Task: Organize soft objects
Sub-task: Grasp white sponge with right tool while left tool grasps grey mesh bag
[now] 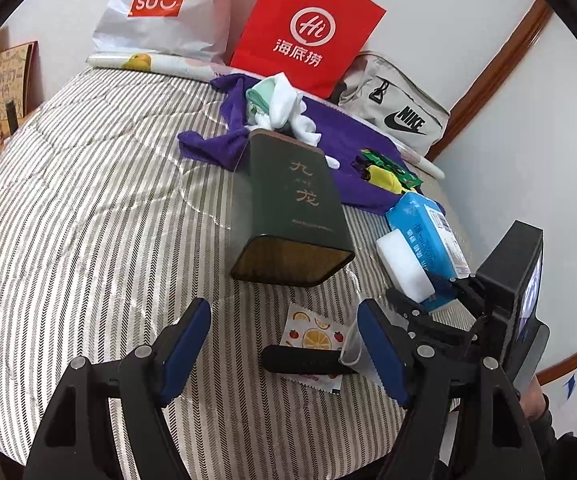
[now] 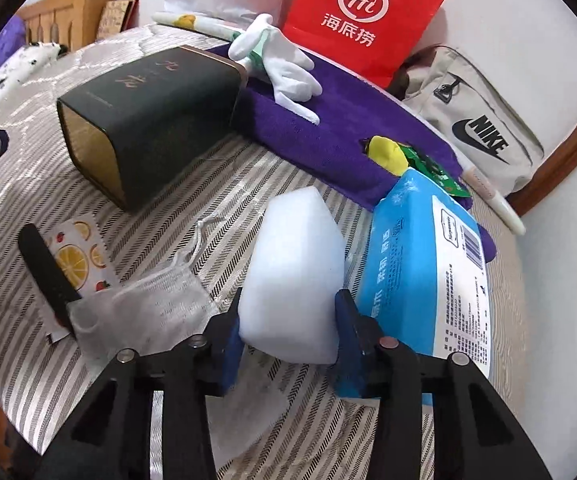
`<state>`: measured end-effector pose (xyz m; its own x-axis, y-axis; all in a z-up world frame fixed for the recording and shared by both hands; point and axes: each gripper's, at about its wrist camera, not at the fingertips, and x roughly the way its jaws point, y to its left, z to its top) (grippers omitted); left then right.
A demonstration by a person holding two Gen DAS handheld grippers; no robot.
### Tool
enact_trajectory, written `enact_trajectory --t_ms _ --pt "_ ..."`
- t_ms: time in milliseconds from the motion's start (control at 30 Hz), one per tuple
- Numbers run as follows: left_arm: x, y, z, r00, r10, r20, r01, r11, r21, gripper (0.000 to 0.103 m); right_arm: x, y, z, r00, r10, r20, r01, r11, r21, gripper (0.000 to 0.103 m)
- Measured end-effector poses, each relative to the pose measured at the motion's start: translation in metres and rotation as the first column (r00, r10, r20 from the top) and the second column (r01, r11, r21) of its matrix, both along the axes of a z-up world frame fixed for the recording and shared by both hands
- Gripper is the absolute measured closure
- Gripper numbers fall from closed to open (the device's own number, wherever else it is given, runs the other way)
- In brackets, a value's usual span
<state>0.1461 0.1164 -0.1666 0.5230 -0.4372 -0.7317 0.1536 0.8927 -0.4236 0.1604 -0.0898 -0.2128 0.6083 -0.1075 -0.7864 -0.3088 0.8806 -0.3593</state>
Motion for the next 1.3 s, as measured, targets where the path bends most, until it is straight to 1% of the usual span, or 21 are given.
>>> enact_trajectory --t_ms 33,133,267,400,467,667,733,800,867,1000,1100,1167,1233,1300 --pt "0.0 0.0 0.001 1.0 -0.003 0.002 0.003 1.0 -0.002 0.029 -0.001 -0.002 0.003 1.0 0.004 0.0 -0.004 1.0 0.017 0.064" --pt "-0.005 -0.001 0.004 1.0 -0.007 0.01 0.007 1.0 0.01 0.029 -0.006 -0.01 0.016 0.999 0.037 -0.022 -0.033 0.989 0.142 0.065" --pt "-0.012 -0.009 0.0 1.0 -0.018 -0.007 0.019 0.999 0.039 0.029 -0.014 -0.017 0.028 0.998 0.059 -0.027 -0.051 0.969 0.243 0.065" --pt "-0.021 -0.031 -0.005 0.997 -0.07 -0.019 0.071 0.995 0.067 0.029 -0.025 -0.033 0.036 0.995 0.081 -0.06 -0.053 0.924 0.379 0.064" --pt "-0.025 -0.049 -0.008 0.994 -0.108 -0.017 0.109 0.99 0.09 0.029 -0.033 -0.044 0.039 0.994 0.092 -0.065 -0.057 0.907 0.416 0.064" --pt "-0.026 -0.107 -0.013 0.976 -0.217 0.008 0.212 0.96 0.182 0.029 -0.07 -0.076 0.045 0.992 0.113 -0.05 -0.079 0.89 0.448 0.063" --pt "-0.025 -0.12 -0.014 0.968 -0.252 0.019 0.243 0.949 0.2 0.027 -0.08 -0.088 0.045 0.992 0.113 -0.051 -0.077 0.884 0.46 0.063" --pt "-0.023 -0.131 -0.018 0.964 -0.267 0.01 0.259 0.941 0.218 0.025 -0.088 -0.1 0.041 0.992 0.112 -0.057 -0.073 0.882 0.465 0.063" --pt "-0.018 -0.138 -0.024 0.96 -0.279 -0.008 0.274 0.936 0.221 0.025 -0.094 -0.111 0.037 0.994 0.096 -0.056 -0.06 0.888 0.456 0.063" --pt "-0.014 -0.152 -0.034 0.955 -0.294 -0.043 0.296 0.926 0.233 0.025 -0.096 -0.137 0.022 0.996 0.032 -0.079 0.007 0.894 0.448 0.063" --pt "-0.012 -0.161 -0.04 0.952 -0.301 -0.054 0.305 0.921 0.244 0.018 -0.092 -0.151 0.014 0.995 -0.008 -0.101 0.054 0.884 0.464 0.062" --pt "-0.012 -0.168 -0.042 0.949 -0.31 -0.05 0.312 0.913 0.261 0.015 -0.089 -0.155 0.009 0.994 -0.014 -0.111 0.065 0.88 0.47 0.062" --pt "-0.012 -0.177 -0.044 0.946 -0.32 -0.051 0.32 0.901 0.293 0.009 -0.088 -0.156 0.005 0.993 -0.017 -0.113 0.069 0.88 0.471 0.062" --pt "-0.014 -0.185 -0.045 0.943 -0.33 -0.049 0.327 0.884 0.333 0.007 -0.086 -0.156 0.001 0.993 -0.012 -0.121 0.069 0.876 0.478 0.061"
